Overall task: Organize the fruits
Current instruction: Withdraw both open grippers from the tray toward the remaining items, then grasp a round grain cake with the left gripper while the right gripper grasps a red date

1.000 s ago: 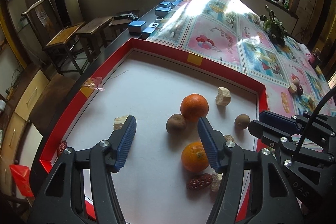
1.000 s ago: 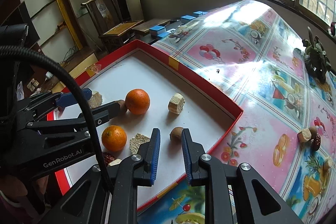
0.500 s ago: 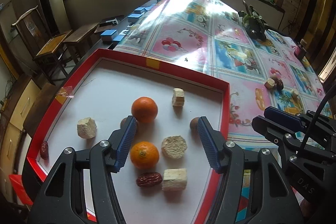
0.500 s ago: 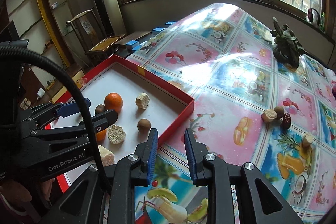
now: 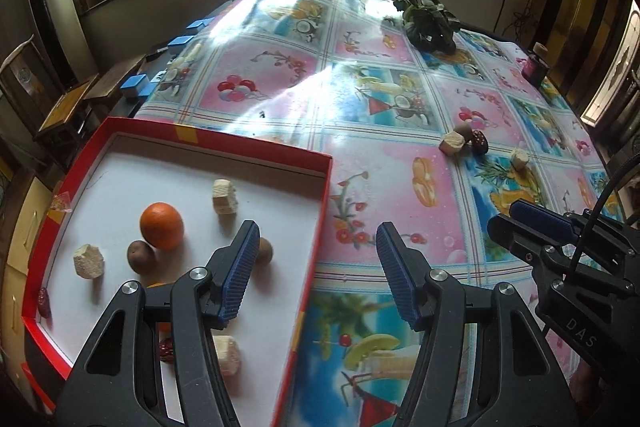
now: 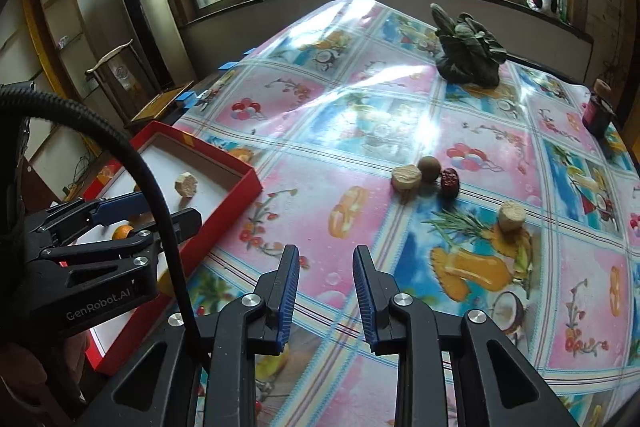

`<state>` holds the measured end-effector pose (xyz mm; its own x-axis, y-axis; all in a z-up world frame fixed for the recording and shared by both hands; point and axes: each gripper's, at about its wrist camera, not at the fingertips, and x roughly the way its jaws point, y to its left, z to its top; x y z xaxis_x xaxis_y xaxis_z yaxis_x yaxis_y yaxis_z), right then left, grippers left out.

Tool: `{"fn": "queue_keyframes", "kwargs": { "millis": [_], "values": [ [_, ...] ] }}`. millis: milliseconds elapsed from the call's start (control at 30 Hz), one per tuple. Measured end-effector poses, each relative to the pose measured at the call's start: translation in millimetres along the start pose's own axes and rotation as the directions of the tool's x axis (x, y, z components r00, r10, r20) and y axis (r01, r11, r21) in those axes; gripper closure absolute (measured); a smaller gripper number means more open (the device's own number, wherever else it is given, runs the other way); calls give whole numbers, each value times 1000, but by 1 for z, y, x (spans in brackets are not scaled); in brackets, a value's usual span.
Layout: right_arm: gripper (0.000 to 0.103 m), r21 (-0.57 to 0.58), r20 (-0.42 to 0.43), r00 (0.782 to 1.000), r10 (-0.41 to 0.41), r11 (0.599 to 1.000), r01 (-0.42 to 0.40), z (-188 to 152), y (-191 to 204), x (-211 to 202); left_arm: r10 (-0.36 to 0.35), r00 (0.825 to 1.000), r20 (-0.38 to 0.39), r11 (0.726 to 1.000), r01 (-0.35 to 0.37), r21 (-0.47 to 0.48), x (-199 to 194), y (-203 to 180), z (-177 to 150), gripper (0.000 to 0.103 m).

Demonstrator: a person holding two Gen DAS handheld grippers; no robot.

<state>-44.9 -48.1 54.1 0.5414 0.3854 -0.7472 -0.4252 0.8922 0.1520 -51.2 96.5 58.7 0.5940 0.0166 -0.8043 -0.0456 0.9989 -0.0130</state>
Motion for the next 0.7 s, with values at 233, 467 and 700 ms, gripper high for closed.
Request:
{"fn": "queue_keyframes", "kwargs": {
  "millis": [233, 467, 700],
  "values": [
    [73, 82, -14, 998, -58, 995, 59, -8, -49, -5, -50, 998, -43, 998, 52, 46, 17, -30, 12, 42],
    [73, 127, -18, 996, -83, 988, 85, -12, -79, -7, -144, 985, -96, 982, 155, 113, 42, -65, 37, 42],
    [73, 149, -27, 997, -75, 986, 78, -11, -94, -2, -177, 972, -152, 952, 208, 226, 79, -99, 60, 42]
  ]
}}
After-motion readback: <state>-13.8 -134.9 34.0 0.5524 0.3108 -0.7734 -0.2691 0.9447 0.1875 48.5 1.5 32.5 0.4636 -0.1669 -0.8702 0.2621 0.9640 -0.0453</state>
